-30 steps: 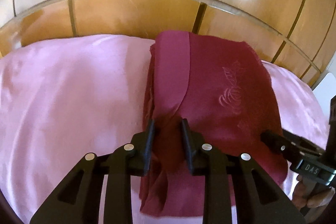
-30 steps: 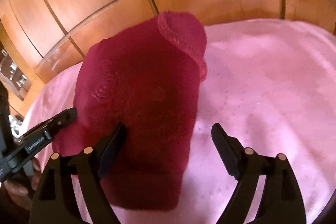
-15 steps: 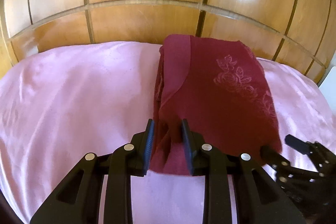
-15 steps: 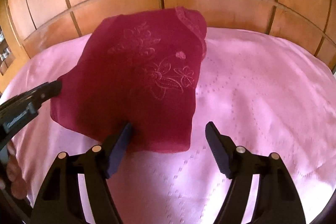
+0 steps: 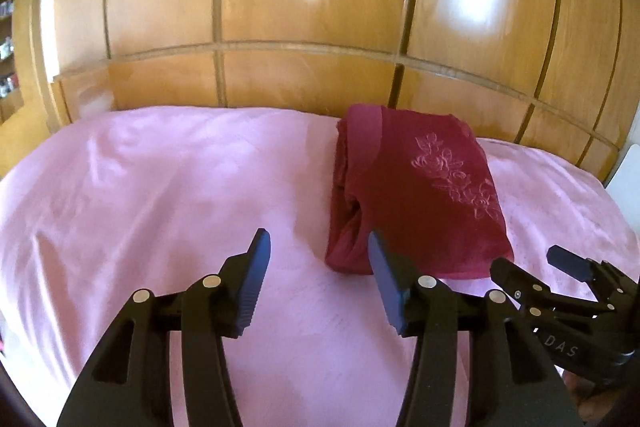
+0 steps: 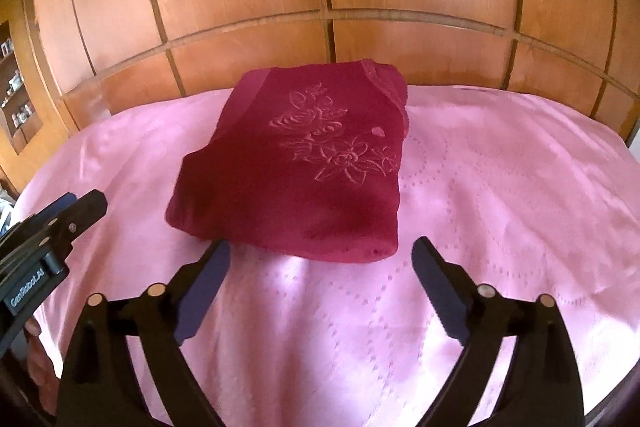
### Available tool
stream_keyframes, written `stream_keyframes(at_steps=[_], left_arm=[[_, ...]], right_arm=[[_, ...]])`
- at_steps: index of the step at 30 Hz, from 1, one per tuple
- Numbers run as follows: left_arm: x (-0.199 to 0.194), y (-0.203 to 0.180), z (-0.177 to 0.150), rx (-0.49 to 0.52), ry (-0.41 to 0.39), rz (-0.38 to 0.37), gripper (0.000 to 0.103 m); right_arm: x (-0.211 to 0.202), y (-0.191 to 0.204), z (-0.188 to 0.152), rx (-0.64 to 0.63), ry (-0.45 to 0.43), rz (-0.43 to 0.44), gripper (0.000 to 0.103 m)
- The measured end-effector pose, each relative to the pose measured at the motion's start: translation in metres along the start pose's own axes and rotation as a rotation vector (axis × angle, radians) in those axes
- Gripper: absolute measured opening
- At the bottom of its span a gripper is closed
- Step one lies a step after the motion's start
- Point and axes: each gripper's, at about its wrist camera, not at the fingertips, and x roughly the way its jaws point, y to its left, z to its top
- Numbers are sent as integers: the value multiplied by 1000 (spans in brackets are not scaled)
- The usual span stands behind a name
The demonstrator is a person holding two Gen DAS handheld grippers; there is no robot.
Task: Fold small clothes
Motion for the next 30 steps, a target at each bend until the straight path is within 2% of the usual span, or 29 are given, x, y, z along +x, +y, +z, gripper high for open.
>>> stream_keyframes(at_steps=[3,5,7,9,11,14,16,30], left_arm=[[-18,6,-6,-22,-28,22,76],[-29,9,-9,-40,-51,37,77],[-39,13,-12,-45,-57,33,86],[-48,14,-15,-48,-72,44,87],[-57,15,-19,-46,-92,63,94],[-62,14,-23,-28,-96,76,94],[-64,13,-27,-22,-93,89,99],[-63,8,-34,1,-65,97,99]], right_arm=[[-13,3,-5,18,-25,-15,100],[-20,6,-8,23,-38,-23,100],[-29,11,-12,12,-51,-23,100],[-36,16,-17,1,-68,-35,100],[-42,21,-22,-5,-76,-44,100],[-47,26,-29,-27,-82,-62,100],[-49,27,-34,-30,-79,-70,100],[-45,19,-40,1,-65,-64,100]])
